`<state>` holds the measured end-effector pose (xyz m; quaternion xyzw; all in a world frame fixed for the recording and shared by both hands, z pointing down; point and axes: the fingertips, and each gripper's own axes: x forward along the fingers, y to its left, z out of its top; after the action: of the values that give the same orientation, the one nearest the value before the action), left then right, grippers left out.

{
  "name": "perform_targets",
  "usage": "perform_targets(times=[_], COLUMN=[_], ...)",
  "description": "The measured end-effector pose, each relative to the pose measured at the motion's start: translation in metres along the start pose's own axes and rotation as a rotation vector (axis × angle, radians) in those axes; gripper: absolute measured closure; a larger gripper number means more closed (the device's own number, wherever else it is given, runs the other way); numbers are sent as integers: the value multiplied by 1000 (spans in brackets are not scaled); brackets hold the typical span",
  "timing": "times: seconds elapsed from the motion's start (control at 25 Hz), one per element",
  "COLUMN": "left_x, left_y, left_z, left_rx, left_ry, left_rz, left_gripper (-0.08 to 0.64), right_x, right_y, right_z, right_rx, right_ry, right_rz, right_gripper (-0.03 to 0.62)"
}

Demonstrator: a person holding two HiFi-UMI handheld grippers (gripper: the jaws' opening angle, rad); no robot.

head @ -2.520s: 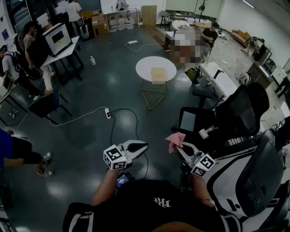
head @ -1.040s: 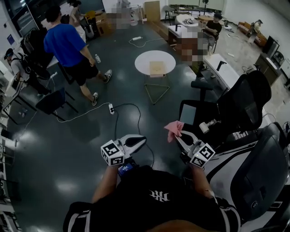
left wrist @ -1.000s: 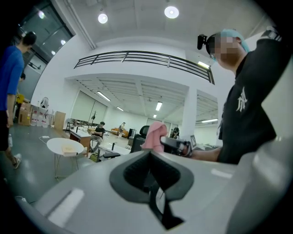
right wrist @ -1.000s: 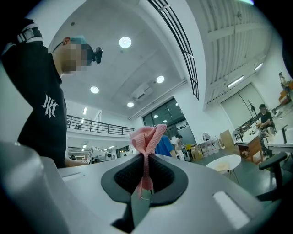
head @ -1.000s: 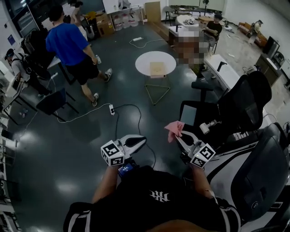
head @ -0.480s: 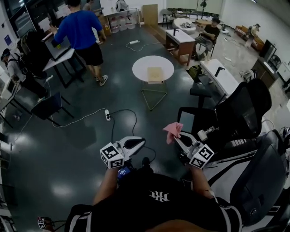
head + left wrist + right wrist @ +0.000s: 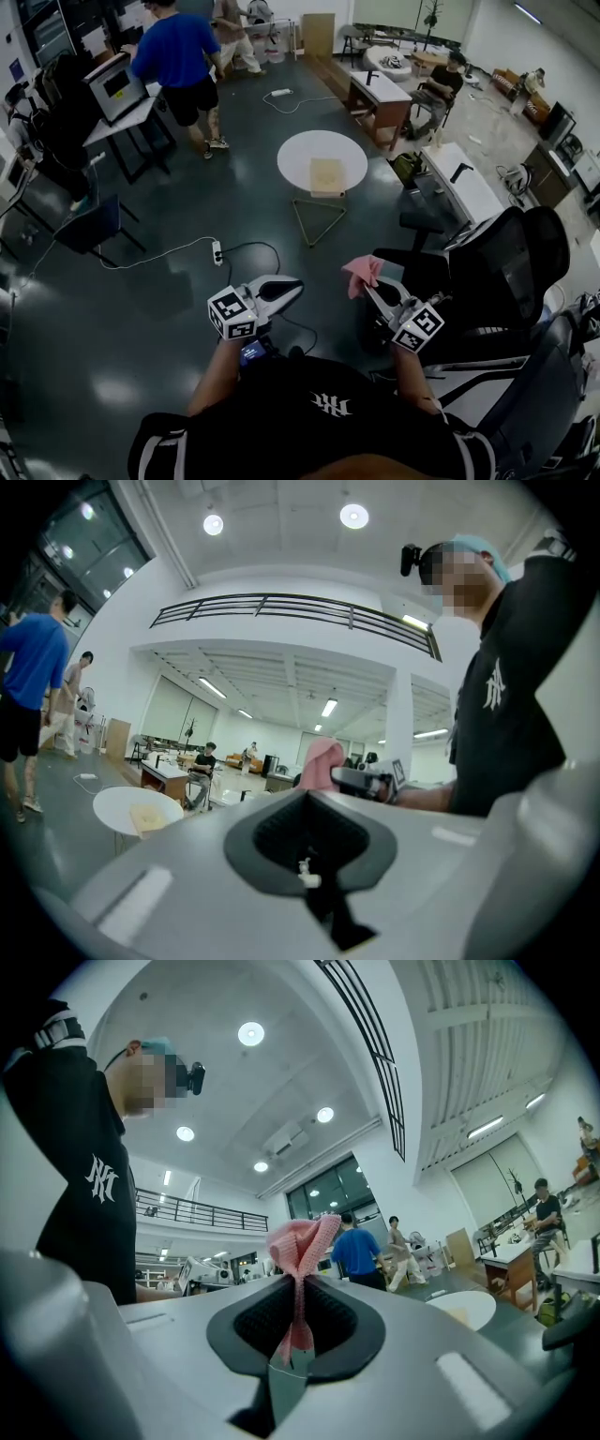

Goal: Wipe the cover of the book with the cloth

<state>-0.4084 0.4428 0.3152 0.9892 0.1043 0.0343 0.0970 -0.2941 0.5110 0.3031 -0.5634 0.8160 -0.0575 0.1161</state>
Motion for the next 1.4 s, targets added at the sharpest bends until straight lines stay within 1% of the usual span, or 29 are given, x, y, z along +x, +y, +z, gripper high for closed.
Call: perform_targets(times=[0.2, 0.36, 0.56, 0.68, 0.84, 0.92, 1.04, 1.12, 1.24, 1.4], left_x=[10, 16, 32, 54, 86, 103, 133, 155, 191, 237], left_y=[71, 119, 164, 188, 224, 245, 279, 302, 338, 379], left_z=[22, 25, 20, 13, -4, -1, 12, 25, 43, 62], left_rx=[17, 13, -31, -59, -85, -86, -92, -99, -84, -59], left_ry=[-2, 0, 11, 21, 57, 66, 58, 44, 37, 27], left_rz=[4, -1, -8, -32, -42, -35, -6, 14, 33, 70], left_gripper=[557, 556, 557, 557, 557, 556, 557, 557, 556, 557], right_x=[58, 95, 124, 131, 139, 147, 161, 171, 185, 198], right_y=[-48, -84, -115, -145, -195, -221, -267, -297, -346, -413], right_z=[13, 8, 8, 3, -9, -6, 3, 16, 37, 51], right_rx=[-22, -19, -5, 11, 34, 38, 55, 50, 17, 20], right_ry=[-13, -8, 1, 13, 22, 22, 28, 31, 28, 21], right_rz=[8, 1, -2, -25, -44, -36, -17, 11, 43, 70], right_gripper=[568, 568, 568, 568, 568, 568, 568, 568, 568, 568])
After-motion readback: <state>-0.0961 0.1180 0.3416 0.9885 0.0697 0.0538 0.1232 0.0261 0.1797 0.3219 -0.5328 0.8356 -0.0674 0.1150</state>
